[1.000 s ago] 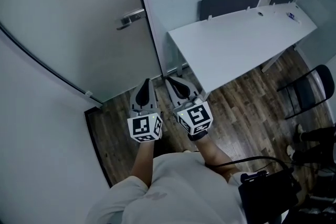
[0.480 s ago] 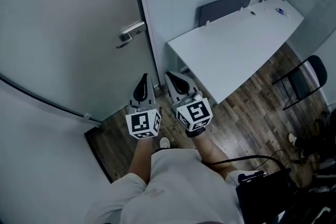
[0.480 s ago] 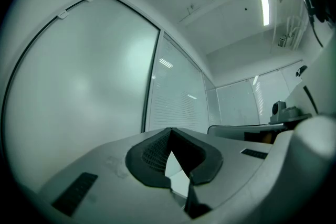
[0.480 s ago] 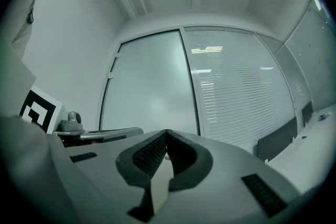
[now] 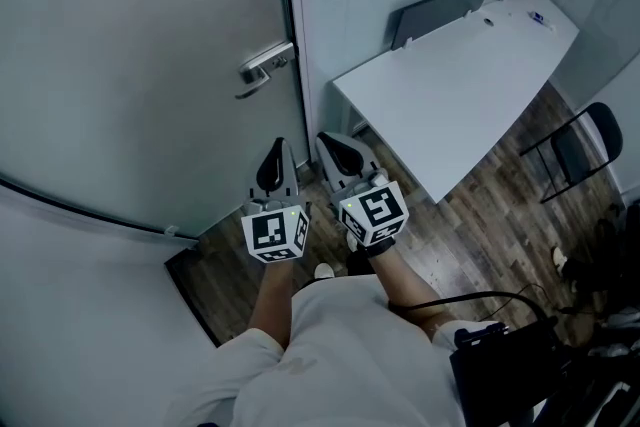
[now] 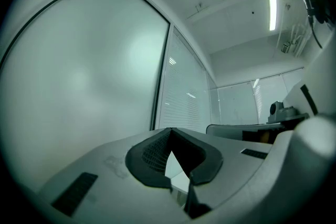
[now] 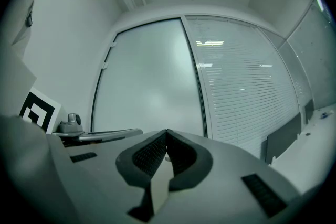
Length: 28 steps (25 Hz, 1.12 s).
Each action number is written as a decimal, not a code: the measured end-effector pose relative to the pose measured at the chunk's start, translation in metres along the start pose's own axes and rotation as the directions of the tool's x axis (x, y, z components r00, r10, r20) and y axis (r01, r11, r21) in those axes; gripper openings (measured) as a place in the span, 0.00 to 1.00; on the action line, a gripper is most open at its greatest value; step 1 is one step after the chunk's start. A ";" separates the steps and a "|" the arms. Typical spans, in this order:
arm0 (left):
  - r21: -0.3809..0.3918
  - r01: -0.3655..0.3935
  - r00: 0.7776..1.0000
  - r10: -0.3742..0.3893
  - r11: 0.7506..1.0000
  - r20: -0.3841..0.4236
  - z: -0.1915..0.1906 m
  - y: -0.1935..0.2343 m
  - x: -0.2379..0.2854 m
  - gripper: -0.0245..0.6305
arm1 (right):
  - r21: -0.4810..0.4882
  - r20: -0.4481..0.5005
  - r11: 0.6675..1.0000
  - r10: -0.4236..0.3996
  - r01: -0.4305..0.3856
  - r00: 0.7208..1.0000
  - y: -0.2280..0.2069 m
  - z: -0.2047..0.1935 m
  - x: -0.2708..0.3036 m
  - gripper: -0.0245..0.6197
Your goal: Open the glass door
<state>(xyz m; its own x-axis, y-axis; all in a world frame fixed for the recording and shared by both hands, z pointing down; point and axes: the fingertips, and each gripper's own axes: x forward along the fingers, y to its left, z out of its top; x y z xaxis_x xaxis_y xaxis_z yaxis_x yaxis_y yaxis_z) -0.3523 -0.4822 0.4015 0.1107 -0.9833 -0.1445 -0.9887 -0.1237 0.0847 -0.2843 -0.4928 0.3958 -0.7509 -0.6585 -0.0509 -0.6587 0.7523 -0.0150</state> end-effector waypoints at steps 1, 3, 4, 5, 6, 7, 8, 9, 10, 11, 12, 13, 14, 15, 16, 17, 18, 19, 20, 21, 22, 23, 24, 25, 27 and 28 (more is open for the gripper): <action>0.000 0.000 1.000 0.000 1.000 -0.004 -0.003 0.003 0.004 0.04 | 0.002 -0.003 1.000 0.001 -0.001 1.000 -0.003 -0.003 0.005 0.04; 0.001 -0.002 1.000 0.002 1.000 -0.012 -0.009 0.011 0.016 0.04 | 0.009 -0.003 1.000 0.004 -0.004 1.000 -0.012 -0.007 0.018 0.04; 0.001 -0.007 1.000 0.007 1.000 -0.016 -0.012 0.015 0.023 0.04 | 0.012 -0.002 1.000 0.007 -0.007 1.000 -0.017 -0.009 0.025 0.04; 0.000 -0.013 1.000 0.013 1.000 -0.022 -0.016 0.020 0.032 0.04 | 0.015 -0.002 1.000 0.011 -0.011 1.000 -0.023 -0.010 0.033 0.04; 0.000 -0.019 0.999 0.019 1.000 -0.029 -0.019 0.024 0.040 0.04 | 0.017 -0.004 1.000 0.016 -0.016 1.000 -0.029 -0.012 0.041 0.04; 0.002 -0.023 0.999 0.023 1.000 -0.038 -0.022 0.028 0.049 0.04 | 0.018 -0.006 1.000 0.022 -0.021 1.000 -0.035 -0.012 0.049 0.04; 0.008 -0.022 0.999 0.023 1.000 -0.046 -0.024 0.031 0.058 0.04 | 0.017 -0.006 1.000 0.026 -0.026 1.000 -0.041 -0.012 0.057 0.04; 0.018 -0.021 0.998 0.022 1.000 -0.051 -0.025 0.034 0.067 0.04 | 0.016 -0.005 0.999 0.030 -0.030 1.000 -0.047 -0.011 0.065 0.04; 0.028 -0.018 0.998 0.020 0.999 -0.053 -0.025 0.037 0.076 0.04 | 0.014 -0.002 0.999 0.032 -0.032 0.999 -0.054 -0.009 0.073 0.04; 0.039 -0.016 0.998 0.018 0.999 -0.052 -0.024 0.040 0.086 0.04 | 0.014 0.002 0.999 0.034 -0.034 0.999 -0.060 -0.007 0.080 0.04; 0.049 -0.013 0.999 0.016 0.999 -0.051 -0.023 0.043 0.094 0.04 | 0.015 0.004 0.999 0.035 -0.035 0.999 -0.067 -0.006 0.087 0.04; 0.059 -0.013 0.999 0.016 0.998 -0.051 -0.023 0.045 0.102 0.04 | 0.017 0.005 0.999 0.035 -0.035 0.999 -0.072 -0.005 0.092 0.04; 0.067 -0.014 0.998 0.017 0.998 -0.055 -0.024 0.048 0.110 0.04 | 0.019 0.003 0.999 0.036 -0.037 0.999 -0.077 -0.005 0.098 0.04; 0.074 -0.016 0.998 0.020 0.997 -0.063 -0.026 0.051 0.117 0.04 | 0.021 0.000 0.999 0.038 -0.038 0.999 -0.081 -0.007 0.103 0.04; 0.077 -0.018 0.997 0.024 0.997 -0.072 -0.032 0.054 0.126 0.04 | 0.023 -0.005 0.999 0.039 -0.039 0.999 -0.087 -0.010 0.109 0.04; 0.078 -0.021 0.996 0.028 0.997 -0.084 -0.040 0.060 0.138 0.04 | 0.026 -0.011 0.999 0.038 -0.038 0.999 -0.096 -0.015 0.117 0.04; 0.079 -0.024 0.995 0.032 0.997 -0.099 -0.051 0.067 0.152 0.04 | 0.029 -0.017 0.999 0.035 -0.035 0.999 -0.106 -0.022 0.127 0.04; 0.079 -0.028 0.993 0.036 0.996 -0.113 -0.062 0.074 0.166 0.04 | 0.032 -0.024 0.999 0.031 -0.030 0.999 -0.118 -0.030 0.137 0.04; 0.079 -0.031 0.991 0.041 0.996 -0.126 -0.070 0.081 0.177 0.04 | 0.036 -0.031 0.999 0.025 -0.024 0.999 -0.126 -0.036 0.145 0.04; 0.080 -0.033 0.990 0.044 0.996 -0.137 -0.076 0.086 0.182 0.04 | 0.041 -0.036 0.999 0.021 -0.020 0.999 -0.132 -0.040 0.149 0.04; 0.081 -0.032 0.988 0.044 0.996 -0.146 -0.079 0.089 0.182 0.04 | 0.044 -0.041 0.999 0.018 -0.016 0.999 -0.133 -0.042 0.150 0.04; 0.085 -0.030 0.987 0.043 0.996 -0.156 -0.081 0.090 0.181 0.04 | 0.047 -0.045 0.999 0.015 -0.013 0.999 -0.133 -0.043 0.149 0.04; 0.090 -0.027 0.986 0.041 0.996 -0.164 -0.082 0.092 0.179 0.04 | 0.048 -0.047 0.999 0.013 -0.011 0.999 -0.133 -0.043 0.148 0.04; 0.095 -0.025 0.985 0.041 0.995 -0.170 -0.083 0.093 0.178 0.04 | 0.049 -0.047 0.999 0.011 -0.009 0.999 -0.132 -0.043 0.148 0.04; 0.102 -0.021 0.983 0.039 0.995 -0.179 -0.085 0.095 0.179 0.04 | 0.049 -0.048 0.999 0.010 -0.008 0.999 -0.132 -0.043 0.149 0.04; 0.105 -0.018 0.982 0.037 0.994 -0.183 -0.086 0.096 0.181 0.04 | 0.048 -0.049 0.999 0.010 -0.007 0.999 -0.132 -0.043 0.150 0.04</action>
<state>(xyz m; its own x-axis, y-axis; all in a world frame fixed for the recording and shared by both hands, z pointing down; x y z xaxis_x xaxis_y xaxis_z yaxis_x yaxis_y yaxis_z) -0.4185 -0.6832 0.4686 0.0908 -0.9950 0.0412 -0.9957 -0.0915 -0.0167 -0.3120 -0.6913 0.4332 -0.7587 -0.6515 -0.0018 -0.6501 0.7573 -0.0626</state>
